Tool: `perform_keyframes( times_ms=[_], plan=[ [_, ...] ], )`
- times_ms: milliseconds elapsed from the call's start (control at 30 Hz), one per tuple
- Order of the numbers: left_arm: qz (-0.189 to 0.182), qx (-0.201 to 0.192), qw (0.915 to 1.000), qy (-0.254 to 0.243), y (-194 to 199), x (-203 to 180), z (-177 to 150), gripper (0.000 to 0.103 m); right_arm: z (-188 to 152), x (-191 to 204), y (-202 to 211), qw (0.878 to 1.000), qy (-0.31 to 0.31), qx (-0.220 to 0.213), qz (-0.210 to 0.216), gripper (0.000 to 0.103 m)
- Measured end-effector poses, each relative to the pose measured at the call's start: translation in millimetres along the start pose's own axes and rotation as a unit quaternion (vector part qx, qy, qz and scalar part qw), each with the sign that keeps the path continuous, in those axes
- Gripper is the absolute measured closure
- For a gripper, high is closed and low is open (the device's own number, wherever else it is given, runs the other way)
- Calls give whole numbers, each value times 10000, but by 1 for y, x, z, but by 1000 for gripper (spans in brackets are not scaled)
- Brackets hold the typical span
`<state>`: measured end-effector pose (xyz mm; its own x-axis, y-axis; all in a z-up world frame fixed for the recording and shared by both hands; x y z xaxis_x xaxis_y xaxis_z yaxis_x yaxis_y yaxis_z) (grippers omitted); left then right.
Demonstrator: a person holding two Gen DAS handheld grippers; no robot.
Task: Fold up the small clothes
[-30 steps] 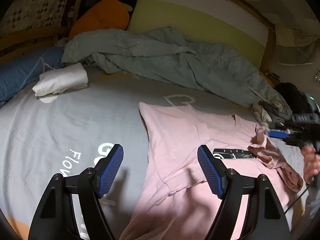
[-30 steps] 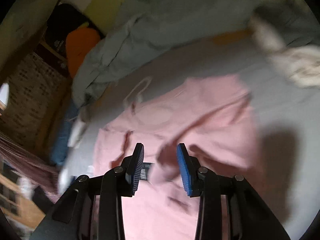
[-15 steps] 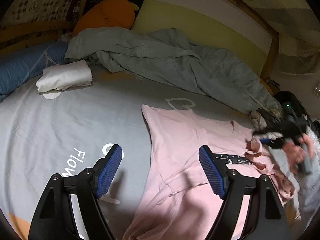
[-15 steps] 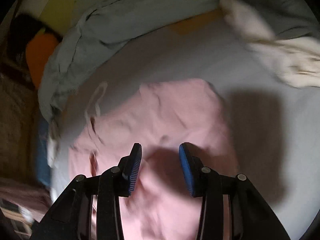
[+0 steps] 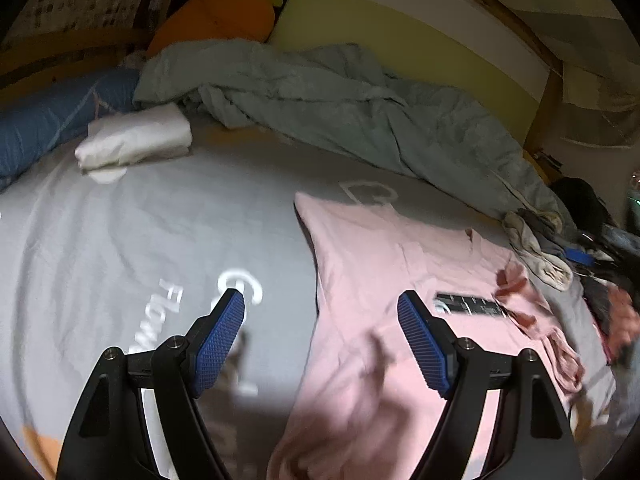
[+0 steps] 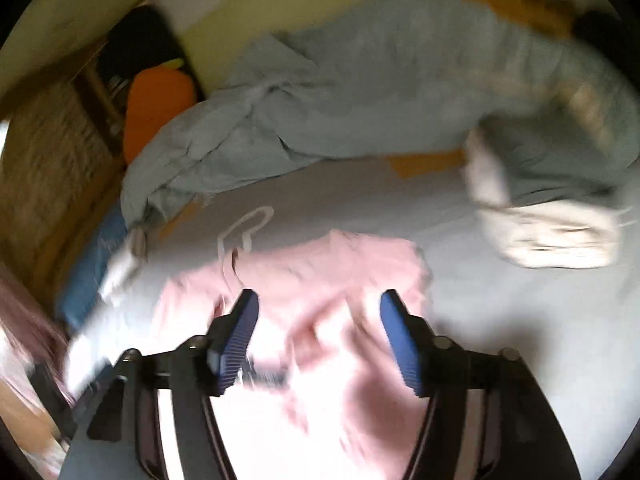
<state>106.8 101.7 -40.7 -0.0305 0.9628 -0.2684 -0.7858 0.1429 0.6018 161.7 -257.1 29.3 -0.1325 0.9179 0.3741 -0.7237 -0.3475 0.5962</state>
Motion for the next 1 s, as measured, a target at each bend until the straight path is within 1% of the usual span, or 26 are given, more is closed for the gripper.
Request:
perform_keyframes(
  times_ms=[33,67,100,133,167,200,233,267,300,367,433,500,567,600,667,733,767,800,833,867,933,1000],
  plan=[
    [-190,114,9997,106,3,1,-6,25,-16,2,25,9994,170,-207,-202,35],
    [-423,263,9984,283,6,4,-13,25,-26,2,38,9989,203,-301,-310,34],
    [-623,403,9959,525,8,7,-20,25,-41,-1,52,9980,158,-360,-496,34],
    [-741,517,9928,793,10,13,-28,25,-62,-8,65,9969,54,-401,-672,34],
    [-763,575,9910,938,12,17,-34,26,-73,-15,73,9959,-27,-435,-790,34],
    [-763,629,9897,1030,13,20,-41,26,-91,-21,76,9945,-122,-420,-948,34],
    [-749,672,9895,1039,15,22,-48,27,-104,-29,77,9943,-191,-347,-992,34],
    [-720,687,9900,996,17,21,-54,29,-117,-37,77,9943,-272,-254,-994,34],
    [-681,696,9908,935,20,20,-59,31,-130,-42,75,9942,-363,-169,-998,37],
    [-651,680,9924,799,27,17,-69,31,-150,-47,68,9931,-511,-110,-1045,39],
    [-460,669,9955,495,31,14,-77,31,-163,-46,58,9930,-553,-2,-1041,39],
    [-396,750,9962,175,28,7,-86,31,-172,-45,52,9934,-677,78,-923,39],
    [-267,631,9976,73,30,6,-89,31,-182,-51,50,9922,-1046,109,-676,39],
    [-311,559,9979,32,31,3,-89,31,-185,-50,49,9915,-1139,69,-619,39],
    [-508,513,9974,-67,28,-5,-89,31,-188,-47,45,9929,-1016,73,-616,39],
    [-180,482,9986,-158,19,-6,-90,47,-191,-38,39,9957,-620,186,-656,48],
    [86,363,9991,-211,18,-4,-89,72,-192,-34,35,9962,-462,231,-706,59],
    [236,308,9991,-174,18,-3,-88,88,-191,-32,34,9961,-363,220,-773,73],
    [80,327,9994,-41,19,-3,-88,92,-189,-30,33,9961,-305,182,-811,83],
    [13,247,9996,117,24,-2,-86,93,-187,-29,33,9960,-291,156,-832,95],
    [-42,-30,10000,69,38,-4,-79,94,-186,-28,40,9956,-314,62,-885,98],
    [2,-177,9998,-29,53,-8,-72,95,-186,-25,53,9952,-307,-63,-925,99]
  ],
)
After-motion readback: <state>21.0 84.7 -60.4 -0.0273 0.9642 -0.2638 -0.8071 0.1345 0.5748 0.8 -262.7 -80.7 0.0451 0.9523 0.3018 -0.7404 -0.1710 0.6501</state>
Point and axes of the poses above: each gripper's, at about its wrist camera, not at the fingertips, and y roughly against the way its jaws point, x to its left, z to its top, the point moved 7 cm from there along -y, roughly the way its jaws point, and after that the axes turned 3 degrees about z, right-handed, at the moved point
